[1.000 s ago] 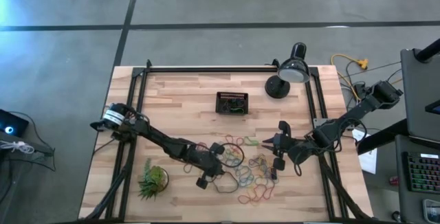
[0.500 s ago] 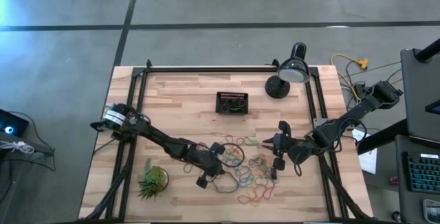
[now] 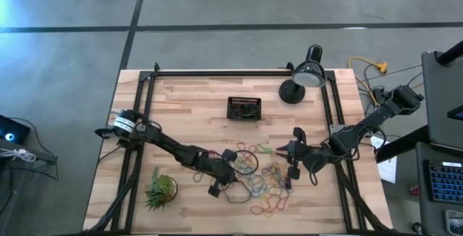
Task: Pick and place rubber bands into bin
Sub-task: Put the black rubber band into the basket
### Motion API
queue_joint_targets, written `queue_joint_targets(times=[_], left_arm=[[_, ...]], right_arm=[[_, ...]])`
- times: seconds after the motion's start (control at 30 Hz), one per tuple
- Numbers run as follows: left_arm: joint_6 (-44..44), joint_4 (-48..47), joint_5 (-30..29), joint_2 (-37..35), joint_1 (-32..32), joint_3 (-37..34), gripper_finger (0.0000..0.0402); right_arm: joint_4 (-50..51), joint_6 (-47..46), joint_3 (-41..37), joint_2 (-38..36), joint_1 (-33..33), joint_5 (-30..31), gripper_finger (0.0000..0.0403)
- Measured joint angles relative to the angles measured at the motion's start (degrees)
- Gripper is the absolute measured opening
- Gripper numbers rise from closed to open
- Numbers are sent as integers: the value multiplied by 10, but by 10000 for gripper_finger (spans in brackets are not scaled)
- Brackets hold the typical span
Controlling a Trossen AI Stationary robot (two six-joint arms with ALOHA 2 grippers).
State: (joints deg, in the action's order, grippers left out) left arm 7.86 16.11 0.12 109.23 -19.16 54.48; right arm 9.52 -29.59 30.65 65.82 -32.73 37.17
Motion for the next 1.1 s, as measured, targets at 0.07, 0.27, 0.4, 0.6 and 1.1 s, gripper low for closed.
queue_joint_targets(times=[0.07,0.27,0.4,0.6,1.1], left_arm=[[0,0,1,0,0,0,35],[-1,0,2,0,0,0,94],[-1,0,2,-1,0,0,110],[-2,-4,2,5,0,-1,100],[-1,-16,2,7,5,-2,5]], right_arm=[[0,0,0,0,0,0,68],[0,0,-1,0,0,0,68],[0,0,-1,0,0,0,68],[0,0,-1,0,0,0,68],[0,0,-1,0,0,0,68]])
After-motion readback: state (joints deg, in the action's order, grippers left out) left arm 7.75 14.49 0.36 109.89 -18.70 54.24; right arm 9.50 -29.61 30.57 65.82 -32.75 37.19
